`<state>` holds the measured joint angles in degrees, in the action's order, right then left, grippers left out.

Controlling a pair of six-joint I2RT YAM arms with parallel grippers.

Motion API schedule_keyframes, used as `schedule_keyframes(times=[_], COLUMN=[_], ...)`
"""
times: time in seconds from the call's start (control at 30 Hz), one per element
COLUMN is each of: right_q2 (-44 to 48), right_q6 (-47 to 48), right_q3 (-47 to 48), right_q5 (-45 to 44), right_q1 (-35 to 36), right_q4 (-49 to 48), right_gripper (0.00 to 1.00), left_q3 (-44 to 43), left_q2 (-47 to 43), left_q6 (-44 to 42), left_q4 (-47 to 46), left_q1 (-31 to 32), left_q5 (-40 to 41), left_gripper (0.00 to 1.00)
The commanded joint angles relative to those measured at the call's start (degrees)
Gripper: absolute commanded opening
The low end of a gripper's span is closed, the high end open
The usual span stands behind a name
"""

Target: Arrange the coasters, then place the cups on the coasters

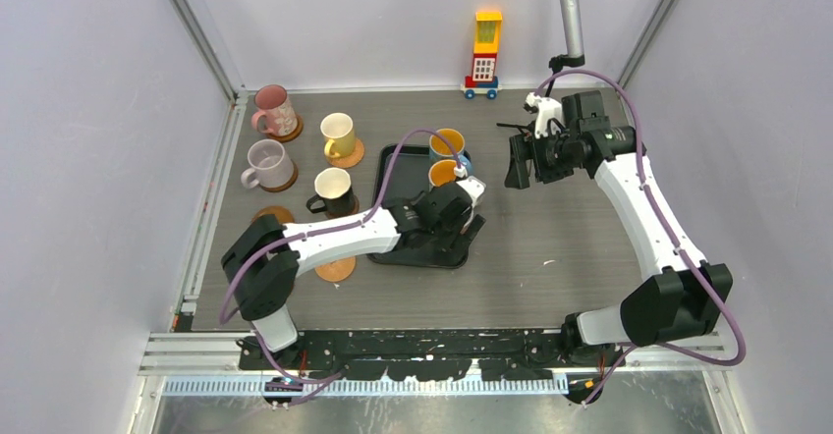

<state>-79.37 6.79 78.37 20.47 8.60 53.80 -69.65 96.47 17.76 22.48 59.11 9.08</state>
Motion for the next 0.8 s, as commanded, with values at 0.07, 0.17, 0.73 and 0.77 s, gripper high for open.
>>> schedule_keyframes(times=[0.07,0.17,0.73,0.77], right_q2=[3.21,3.55,4.56,4.58], right_q6=[0.33,0.33,-0.02,0.05], right_q3=[0.45,0.14,-1.69,-1.75], right_q5=[-0.56,-0.44,0.97,1.02], right_q1=[-0.16,-0.28,-0.25,-0.28], right_q4=[-1.16,-0.93,-0.96,-0.92], right_gripper=[0.82,0.82,0.82,0.82], left_q3=[-1.28,0.77,2.49,2.92], left_q2=[2.02,0.8,0.89,0.4], left_q6=[1.4,1.07,-5.03,-5.64], left_q4=[-1.2,-1.58,-5.17,-5.19], left_q1=[-0.27,-0.61,-3.3,-3.35], left_q5=[7.17,7.09,5.5,5.4], left_gripper=[0.73,0.65,0.16,0.1])
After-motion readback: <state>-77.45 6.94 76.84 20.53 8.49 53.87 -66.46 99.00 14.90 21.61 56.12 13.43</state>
